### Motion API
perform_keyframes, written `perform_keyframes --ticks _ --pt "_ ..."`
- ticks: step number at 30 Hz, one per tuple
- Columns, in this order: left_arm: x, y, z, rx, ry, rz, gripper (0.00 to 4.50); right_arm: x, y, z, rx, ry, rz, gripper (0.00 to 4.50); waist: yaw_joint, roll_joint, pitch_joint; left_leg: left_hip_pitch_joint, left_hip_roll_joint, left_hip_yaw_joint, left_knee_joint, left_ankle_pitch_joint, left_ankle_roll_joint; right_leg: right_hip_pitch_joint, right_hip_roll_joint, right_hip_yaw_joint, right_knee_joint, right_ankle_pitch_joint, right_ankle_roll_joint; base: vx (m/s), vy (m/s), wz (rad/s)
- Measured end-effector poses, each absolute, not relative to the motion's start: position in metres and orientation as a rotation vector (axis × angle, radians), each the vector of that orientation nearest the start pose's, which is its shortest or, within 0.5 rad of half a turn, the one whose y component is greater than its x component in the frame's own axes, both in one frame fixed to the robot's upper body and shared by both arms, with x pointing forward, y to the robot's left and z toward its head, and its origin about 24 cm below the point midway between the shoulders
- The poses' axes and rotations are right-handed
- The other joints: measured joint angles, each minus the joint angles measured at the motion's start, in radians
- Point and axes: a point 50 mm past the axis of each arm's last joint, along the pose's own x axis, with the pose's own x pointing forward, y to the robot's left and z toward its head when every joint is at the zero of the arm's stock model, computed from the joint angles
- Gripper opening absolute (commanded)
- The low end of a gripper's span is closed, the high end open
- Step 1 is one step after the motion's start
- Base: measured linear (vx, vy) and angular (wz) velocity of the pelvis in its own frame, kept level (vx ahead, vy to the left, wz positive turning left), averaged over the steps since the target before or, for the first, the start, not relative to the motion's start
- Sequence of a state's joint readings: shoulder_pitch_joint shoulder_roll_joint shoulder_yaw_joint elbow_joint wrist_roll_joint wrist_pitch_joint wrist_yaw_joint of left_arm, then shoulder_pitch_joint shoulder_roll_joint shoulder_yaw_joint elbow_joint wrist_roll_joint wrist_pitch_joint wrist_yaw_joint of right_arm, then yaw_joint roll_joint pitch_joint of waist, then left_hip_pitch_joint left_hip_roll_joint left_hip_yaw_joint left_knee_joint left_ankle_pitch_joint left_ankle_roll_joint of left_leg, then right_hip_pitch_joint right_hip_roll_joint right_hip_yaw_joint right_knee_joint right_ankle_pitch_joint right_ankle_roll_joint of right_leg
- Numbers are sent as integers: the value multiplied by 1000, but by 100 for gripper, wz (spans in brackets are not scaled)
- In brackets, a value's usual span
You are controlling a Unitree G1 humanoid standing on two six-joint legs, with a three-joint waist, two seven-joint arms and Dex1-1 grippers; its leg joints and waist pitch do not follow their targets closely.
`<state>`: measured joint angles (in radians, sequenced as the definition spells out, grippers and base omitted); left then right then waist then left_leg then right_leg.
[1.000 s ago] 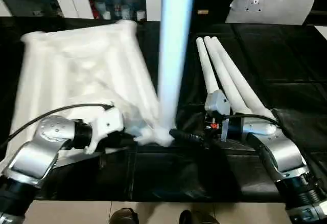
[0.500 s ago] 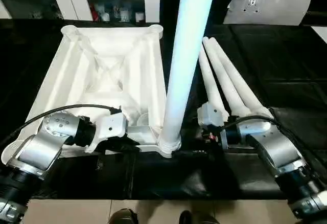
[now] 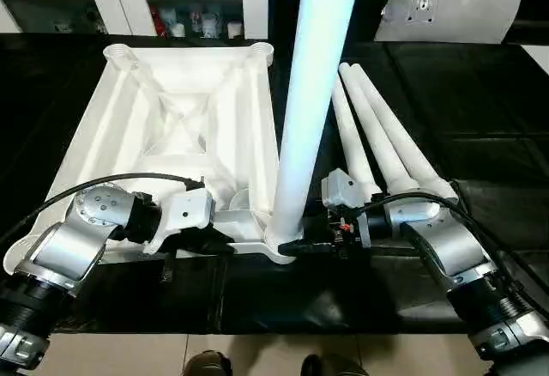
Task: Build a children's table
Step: Rotate leg to tighten
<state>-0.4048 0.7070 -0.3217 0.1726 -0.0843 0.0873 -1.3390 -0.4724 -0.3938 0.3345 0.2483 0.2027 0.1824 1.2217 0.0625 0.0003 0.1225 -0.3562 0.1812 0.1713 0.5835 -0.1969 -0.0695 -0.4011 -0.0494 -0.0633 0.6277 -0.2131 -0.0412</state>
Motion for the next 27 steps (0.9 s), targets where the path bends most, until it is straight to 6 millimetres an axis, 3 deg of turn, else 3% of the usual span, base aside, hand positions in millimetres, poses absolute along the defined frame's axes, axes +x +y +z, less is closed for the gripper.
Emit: perform_keyframes --ticks 5,10,13,17,19,25,27 --pt "274 184 83 612 450 -1453 0 282 -107 72 -228 253 1480 269 2 0 0 0 0 0 0 0 0 0 0 0 -1 0 0 0 0 0" --pt "271 180 78 473 460 -1350 0 273 -106 63 -121 240 1364 269 1 4 -3 3 -2 1 -1 -1 -2 3 -2 0 -2 0 0 0 0 0" --pt "271 175 73 382 461 -1211 0 275 -102 57 -69 222 1196 268 -9 6 -3 6 -2 2 -1 -1 -2 8 -3 1 -2 0 0 0 0 0" --pt "270 153 65 215 432 -946 0 290 -84 54 26 201 853 268 -49 10 -3 7 -4 2 -5 -1 -2 6 -6 -1 -11 -4 7 0 0 0" --pt "270 144 65 181 423 -868 0 295 -76 56 36 198 754 268 -59 9 -3 6 -4 1 -8 0 -2 5 -6 -3 -16 -4 7 0 0 0" --pt "265 122 67 134 408 -681 0 304 -58 61 20 184 598 267 -61 9 -3 4 -6 1 -10 -1 -2 2 -6 -1 -17 -2 6 0 0 0" --pt "264 117 69 132 404 -663 0 306 -57 63 9 172 588 323 -59 7 -3 1 -6 1 -12 -2 -1 1 -6 -1 -17 0 7 25 -3 2"
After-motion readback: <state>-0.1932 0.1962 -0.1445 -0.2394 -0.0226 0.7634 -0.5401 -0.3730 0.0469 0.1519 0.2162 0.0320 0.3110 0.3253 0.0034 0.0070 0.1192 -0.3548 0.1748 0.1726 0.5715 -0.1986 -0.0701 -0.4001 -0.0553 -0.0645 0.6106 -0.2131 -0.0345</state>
